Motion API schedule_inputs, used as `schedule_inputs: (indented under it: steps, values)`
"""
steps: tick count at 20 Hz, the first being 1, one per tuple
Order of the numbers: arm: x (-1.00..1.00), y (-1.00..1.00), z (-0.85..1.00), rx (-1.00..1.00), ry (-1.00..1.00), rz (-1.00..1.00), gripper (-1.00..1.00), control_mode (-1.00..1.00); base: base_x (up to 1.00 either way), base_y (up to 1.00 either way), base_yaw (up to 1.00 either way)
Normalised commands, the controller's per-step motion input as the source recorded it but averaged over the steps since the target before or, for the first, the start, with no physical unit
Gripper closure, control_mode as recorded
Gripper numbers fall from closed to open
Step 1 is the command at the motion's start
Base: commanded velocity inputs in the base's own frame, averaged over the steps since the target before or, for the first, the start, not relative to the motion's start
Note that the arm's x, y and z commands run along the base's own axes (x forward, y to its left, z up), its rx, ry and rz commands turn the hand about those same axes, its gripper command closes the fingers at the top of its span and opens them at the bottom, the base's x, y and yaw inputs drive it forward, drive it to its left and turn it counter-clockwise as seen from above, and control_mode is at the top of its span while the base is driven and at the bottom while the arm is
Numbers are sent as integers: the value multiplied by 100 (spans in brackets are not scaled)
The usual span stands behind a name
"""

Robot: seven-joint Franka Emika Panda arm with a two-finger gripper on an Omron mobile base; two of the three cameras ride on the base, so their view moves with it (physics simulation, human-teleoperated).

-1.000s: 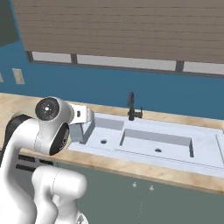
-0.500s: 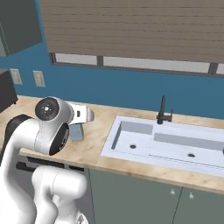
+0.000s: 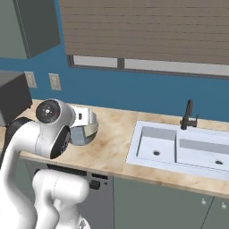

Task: Gather the eggs and milk located in the vicinity of the sink area and place them right next to the bowl.

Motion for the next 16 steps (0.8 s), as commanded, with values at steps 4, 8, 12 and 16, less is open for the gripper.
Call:
schedule_inputs:
  steps: [4, 8, 12, 16]
  values:
    - [0, 0, 0, 0, 0, 0, 100, 100, 0, 32, 0]
    - [0, 4, 1, 0, 0, 0, 100, -100, 0, 16, 0]
    - [-8, 1, 0, -1, -1, 9, 100, -100, 0, 0, 0]
    - [-18, -19, -4, 0, -9, 21, 100, -100, 0, 0, 0]
